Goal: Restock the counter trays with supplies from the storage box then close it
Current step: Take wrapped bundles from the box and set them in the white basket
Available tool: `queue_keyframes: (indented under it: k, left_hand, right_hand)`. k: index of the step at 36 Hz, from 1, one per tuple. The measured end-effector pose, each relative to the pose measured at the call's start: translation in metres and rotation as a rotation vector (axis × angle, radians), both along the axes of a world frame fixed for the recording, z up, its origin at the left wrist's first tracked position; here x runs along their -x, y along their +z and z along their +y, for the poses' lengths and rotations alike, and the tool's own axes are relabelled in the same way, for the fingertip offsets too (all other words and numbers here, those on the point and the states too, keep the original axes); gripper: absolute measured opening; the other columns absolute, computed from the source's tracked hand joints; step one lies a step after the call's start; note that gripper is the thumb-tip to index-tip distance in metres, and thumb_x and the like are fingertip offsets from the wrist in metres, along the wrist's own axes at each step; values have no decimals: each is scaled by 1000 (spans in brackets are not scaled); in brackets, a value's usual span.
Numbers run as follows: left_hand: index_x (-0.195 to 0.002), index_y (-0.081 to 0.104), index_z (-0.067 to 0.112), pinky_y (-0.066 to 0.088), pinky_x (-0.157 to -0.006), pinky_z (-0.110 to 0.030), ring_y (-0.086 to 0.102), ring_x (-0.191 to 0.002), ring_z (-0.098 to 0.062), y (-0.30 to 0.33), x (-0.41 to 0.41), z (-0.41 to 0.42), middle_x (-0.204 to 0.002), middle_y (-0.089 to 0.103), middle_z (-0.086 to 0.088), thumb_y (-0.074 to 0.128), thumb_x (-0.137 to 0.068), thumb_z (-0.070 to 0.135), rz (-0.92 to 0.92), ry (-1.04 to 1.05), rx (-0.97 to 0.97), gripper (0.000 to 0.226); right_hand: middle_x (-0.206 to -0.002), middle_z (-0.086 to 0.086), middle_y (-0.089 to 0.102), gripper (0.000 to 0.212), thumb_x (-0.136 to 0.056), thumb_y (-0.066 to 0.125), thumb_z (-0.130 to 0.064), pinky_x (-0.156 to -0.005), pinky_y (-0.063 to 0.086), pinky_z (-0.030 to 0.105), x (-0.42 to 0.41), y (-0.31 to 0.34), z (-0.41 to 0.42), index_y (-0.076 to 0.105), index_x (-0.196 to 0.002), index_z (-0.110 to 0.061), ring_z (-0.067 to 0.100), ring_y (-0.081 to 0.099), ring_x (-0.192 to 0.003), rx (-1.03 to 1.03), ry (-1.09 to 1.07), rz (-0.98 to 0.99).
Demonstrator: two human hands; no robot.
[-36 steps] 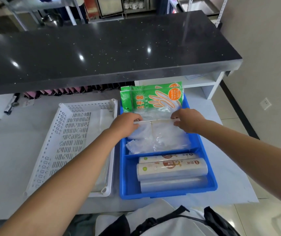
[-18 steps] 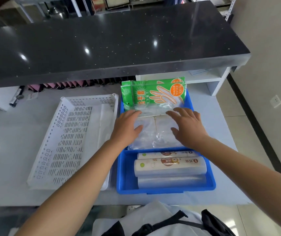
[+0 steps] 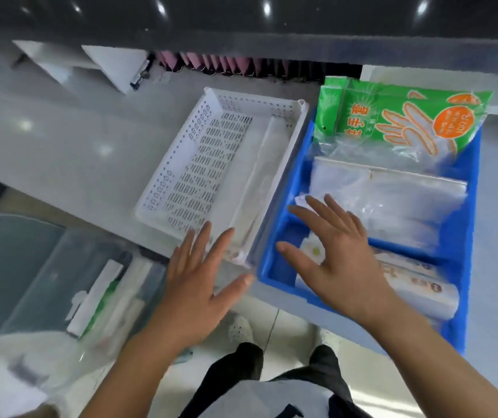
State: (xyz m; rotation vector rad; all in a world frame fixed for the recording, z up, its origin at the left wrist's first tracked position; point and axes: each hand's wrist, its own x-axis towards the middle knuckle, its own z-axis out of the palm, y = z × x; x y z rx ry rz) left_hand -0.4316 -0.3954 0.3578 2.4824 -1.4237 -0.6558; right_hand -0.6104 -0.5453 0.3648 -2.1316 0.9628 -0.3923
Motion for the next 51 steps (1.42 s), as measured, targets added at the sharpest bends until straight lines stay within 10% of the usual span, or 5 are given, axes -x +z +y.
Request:
queue_keyframes:
  k: [22,38,51]
  left_hand:
    - [-153,7,47,4,-121,-42,-10,-151,-15,-67,-169,362,-166,-6,11,43,-90,67,322,821,-27,75]
    - [-151,17,47,8,-120,-35,3,-150,-11,-96,-266,410,-165,8,10,50,-93,58,467,1087,72,67]
    - [-155,18,33,12,-122,-43,9,-151,-20,-193,-382,401,-165,13,1,49,-95,56,618,1227,-155,72]
  right_hand:
    - [-159,-10,29,65,-86,39,-73,-121,12,39,-264,-21,287,41,-143,-43,12,13,-150,33,764,306]
    - [-152,-1,43,53,-90,64,-43,-118,24,37,-459,-55,301,52,-139,-28,16,32,-143,4,973,424]
    - [-150,4,46,59,-89,64,-45,-103,40,37,-625,-232,300,47,-141,-22,26,49,-130,-113,993,861]
